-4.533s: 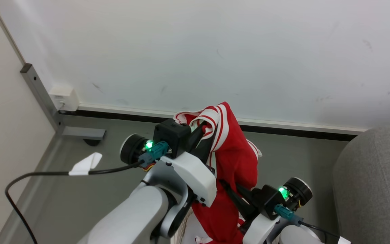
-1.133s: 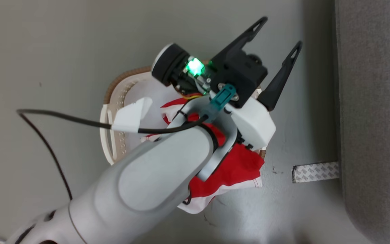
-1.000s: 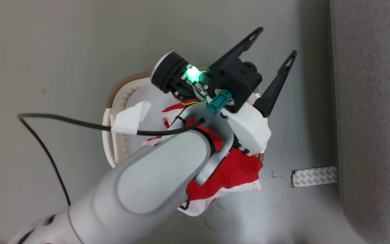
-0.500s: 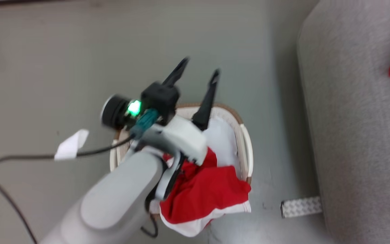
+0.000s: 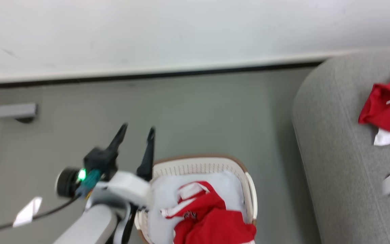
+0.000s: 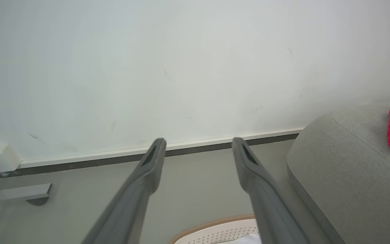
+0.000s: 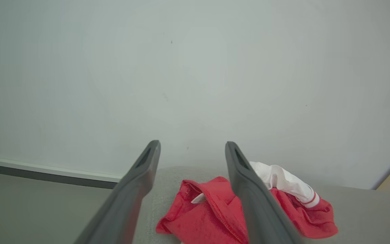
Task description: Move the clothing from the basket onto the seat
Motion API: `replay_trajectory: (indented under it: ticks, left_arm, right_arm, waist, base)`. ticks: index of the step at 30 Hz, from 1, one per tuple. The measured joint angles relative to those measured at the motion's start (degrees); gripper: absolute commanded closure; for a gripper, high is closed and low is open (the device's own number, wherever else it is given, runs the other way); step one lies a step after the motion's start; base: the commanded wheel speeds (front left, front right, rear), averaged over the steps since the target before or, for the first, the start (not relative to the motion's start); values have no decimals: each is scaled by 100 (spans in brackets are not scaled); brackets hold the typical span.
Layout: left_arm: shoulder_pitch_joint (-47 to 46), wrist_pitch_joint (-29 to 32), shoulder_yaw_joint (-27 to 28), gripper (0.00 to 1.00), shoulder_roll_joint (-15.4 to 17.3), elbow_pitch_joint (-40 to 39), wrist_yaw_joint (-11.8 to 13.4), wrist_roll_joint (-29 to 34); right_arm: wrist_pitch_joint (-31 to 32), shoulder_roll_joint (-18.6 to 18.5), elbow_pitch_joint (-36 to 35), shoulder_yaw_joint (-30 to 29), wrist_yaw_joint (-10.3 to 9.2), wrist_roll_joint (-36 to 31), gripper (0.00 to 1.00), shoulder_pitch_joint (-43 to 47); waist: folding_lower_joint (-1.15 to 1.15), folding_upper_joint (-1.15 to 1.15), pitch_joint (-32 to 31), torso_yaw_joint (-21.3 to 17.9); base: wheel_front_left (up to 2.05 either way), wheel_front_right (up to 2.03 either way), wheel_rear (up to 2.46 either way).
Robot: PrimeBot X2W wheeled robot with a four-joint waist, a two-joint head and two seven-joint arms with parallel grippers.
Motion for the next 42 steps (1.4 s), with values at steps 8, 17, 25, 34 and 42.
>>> replay_trajectory:
  ticks: [8, 17, 25, 34, 42]
  left_arm:
    - [1268, -409, 371, 0, 213, 214, 135, -260]
    - [2284, -492, 1004, 0, 54, 76, 76, -27]
    - [2671, -493, 1451, 0, -260, 119, -312, 411]
    - [2731, -493, 1786, 0, -495, 200, -638, 732]
    - [2753, -493, 1949, 0, -638, 281, -820, 940]
  right_arm:
    - [0, 573, 36, 637, 0, 102, 0, 912]
    - [0, 687, 282, 815, 0, 527, 0, 1642]
    - [0, 698, 430, 913, 0, 635, 0, 1893]
    - [0, 698, 435, 927, 0, 642, 0, 1887]
    - [0, 699, 425, 992, 0, 687, 0, 1876]
  waist:
    - [0, 0, -866, 210]
    - [1, 0, -1489, 323]
    - [1, 1, -1580, 278]
    - [2, 1, -1594, 263]
    - [2, 0, -1548, 248]
  base:
    - [0, 0, 0]
    - [0, 0, 0]
    - [0, 0, 0]
    - [0, 0, 0]
    - [0, 0, 0]
